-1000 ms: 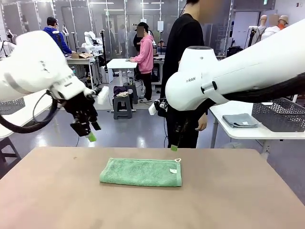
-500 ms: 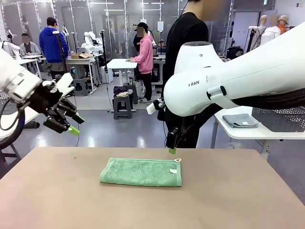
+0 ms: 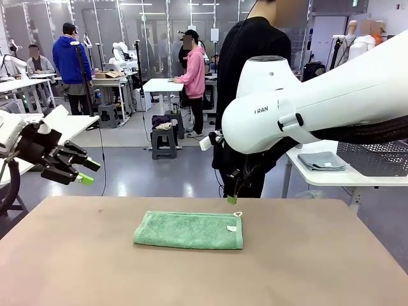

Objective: Fold the towels and place them in the basket.
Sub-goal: When a person lays out a Towel with hook on the table, fold it in half twice.

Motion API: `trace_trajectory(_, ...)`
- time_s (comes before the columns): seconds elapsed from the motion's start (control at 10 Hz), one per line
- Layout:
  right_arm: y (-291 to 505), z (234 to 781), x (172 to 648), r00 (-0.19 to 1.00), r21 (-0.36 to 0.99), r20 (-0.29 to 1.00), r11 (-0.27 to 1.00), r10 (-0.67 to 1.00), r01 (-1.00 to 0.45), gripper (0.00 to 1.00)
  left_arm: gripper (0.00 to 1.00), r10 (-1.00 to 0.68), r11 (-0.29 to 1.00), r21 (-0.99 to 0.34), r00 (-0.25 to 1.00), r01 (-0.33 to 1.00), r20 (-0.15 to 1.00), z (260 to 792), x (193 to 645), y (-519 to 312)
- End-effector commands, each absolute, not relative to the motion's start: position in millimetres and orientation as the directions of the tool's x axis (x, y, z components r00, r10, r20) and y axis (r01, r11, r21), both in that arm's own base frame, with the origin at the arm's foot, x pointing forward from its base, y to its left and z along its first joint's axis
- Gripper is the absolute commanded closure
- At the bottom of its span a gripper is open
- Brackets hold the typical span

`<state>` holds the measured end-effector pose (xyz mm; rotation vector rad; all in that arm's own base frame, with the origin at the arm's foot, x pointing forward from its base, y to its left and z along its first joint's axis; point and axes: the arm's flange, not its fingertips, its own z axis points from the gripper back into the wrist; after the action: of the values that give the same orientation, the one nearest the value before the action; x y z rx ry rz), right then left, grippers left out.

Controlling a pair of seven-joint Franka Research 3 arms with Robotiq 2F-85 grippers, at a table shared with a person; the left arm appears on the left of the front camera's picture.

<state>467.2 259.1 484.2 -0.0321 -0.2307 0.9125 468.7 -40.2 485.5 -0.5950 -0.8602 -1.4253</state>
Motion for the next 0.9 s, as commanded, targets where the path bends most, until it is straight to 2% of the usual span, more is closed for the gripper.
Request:
trace_trajectory(0.0,264.4,475.1,458.7,0.769,-0.108,0.268,0.811,0.581,-0.575,0.1,0.31,-0.558,0.066,0.105,-0.05,0.992,0.828,477.6,477.9,-35.3)
trace_trajectory(0.2,262.6,467.7,448.0,0.865,-0.109,0.374,0.942,0.334,-0.317,0.1,0.31,-0.542,0.067,0.089,-0.039,0.994,0.84,470.3,482.9,-29.3)
trace_trajectory(0.4,259.5,462.3,440.5,0.941,-0.012,0.321,0.994,0.105,-0.107,0.1,0.31,-0.524,0.07,0.069,-0.022,0.995,0.851,466.6,486.0,-24.1)
trace_trajectory(0.7,250.7,455.9,448.8,0.965,0.066,0.263,0.998,0.001,-0.019,0.1,0.31,-0.507,0.085,0.072,-0.019,0.994,0.862,463.8,487.6,-14.5)
trace_trajectory(0.8,248.0,456.9,444.2,0.953,0.027,0.295,0.996,0.074,-0.086,0.1,0.31,-0.5,0.084,0.081,-0.028,0.993,0.866,461.8,488.2,-13.0)
